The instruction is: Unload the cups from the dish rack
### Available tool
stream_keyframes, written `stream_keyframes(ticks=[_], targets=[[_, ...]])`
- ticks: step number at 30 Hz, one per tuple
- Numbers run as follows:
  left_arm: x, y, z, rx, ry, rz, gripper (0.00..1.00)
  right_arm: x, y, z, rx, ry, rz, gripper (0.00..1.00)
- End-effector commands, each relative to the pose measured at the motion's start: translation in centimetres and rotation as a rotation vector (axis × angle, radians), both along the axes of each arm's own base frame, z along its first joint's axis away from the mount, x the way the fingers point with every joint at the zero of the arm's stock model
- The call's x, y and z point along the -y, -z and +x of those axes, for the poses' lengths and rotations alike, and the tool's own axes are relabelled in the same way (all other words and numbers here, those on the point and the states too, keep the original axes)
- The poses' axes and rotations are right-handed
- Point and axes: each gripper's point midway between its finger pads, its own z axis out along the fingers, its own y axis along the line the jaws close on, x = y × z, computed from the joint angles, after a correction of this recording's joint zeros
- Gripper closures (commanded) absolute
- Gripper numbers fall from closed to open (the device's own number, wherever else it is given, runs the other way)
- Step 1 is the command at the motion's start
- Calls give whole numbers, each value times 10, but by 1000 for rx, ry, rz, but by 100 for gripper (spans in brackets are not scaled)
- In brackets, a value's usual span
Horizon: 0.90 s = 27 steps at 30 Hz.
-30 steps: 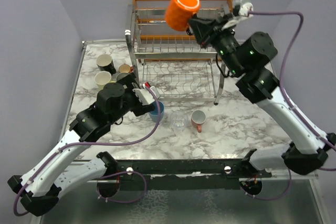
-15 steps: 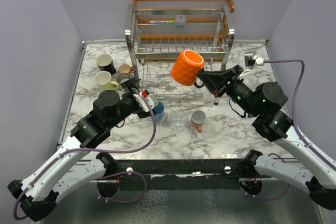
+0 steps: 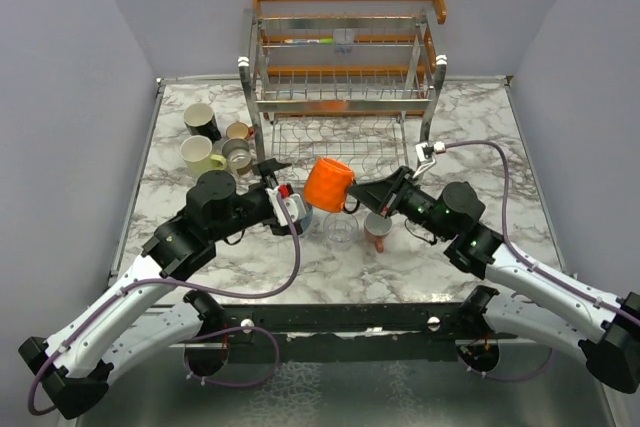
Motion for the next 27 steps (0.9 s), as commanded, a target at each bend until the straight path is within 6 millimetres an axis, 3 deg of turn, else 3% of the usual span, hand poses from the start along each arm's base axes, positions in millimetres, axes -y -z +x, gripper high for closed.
stream_keyframes(ticks=[1,5,14,22,27], targets=[[10,28,-24,-36,161,81,9,1,-63,-9,68,-42,305,99],[8,38,-19,-13,150,106,9,-3,-52,-8,11,-60,358,99],[10,21,2,53,61,33,15,-12,-35,-15,-62,-128,413,99],[19,11,6,57,60,-39,40,-13,-27,-29,-95,-184,472,99],[28,6,5,40,81,-108,47,-26,-27,-40,-117,-258,510,99]])
